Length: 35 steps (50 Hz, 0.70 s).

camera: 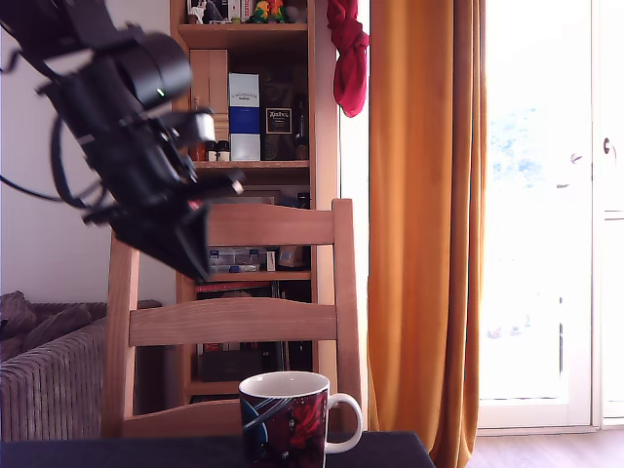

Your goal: Pick the blue coffee capsule and place it inside the red coffee cup

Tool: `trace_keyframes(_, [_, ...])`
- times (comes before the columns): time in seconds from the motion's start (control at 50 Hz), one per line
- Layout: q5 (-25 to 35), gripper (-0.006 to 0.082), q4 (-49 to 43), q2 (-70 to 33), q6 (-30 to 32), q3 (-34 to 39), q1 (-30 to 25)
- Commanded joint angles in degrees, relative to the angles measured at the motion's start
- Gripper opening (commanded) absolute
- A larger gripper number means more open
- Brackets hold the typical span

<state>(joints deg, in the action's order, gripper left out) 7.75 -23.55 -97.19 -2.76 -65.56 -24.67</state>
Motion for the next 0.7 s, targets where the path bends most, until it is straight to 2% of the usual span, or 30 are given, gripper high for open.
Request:
trace_keyframes(0.0, [-0.2,-0.0012,-0.7,1.8,1.0,0.4,2.3])
trace_keyframes(0.18, [-0.8,-0.0012,-2.1,7.6,2.9,2.3,9.3])
trace_keyframes(0.44, [-0.7,-0.0012,-0.6,18.4,3.1,9.2,19.8])
trace_keyframes(0.68, [-1.6,-0.0012,5.8,28.6,1.0,16.8,23.2])
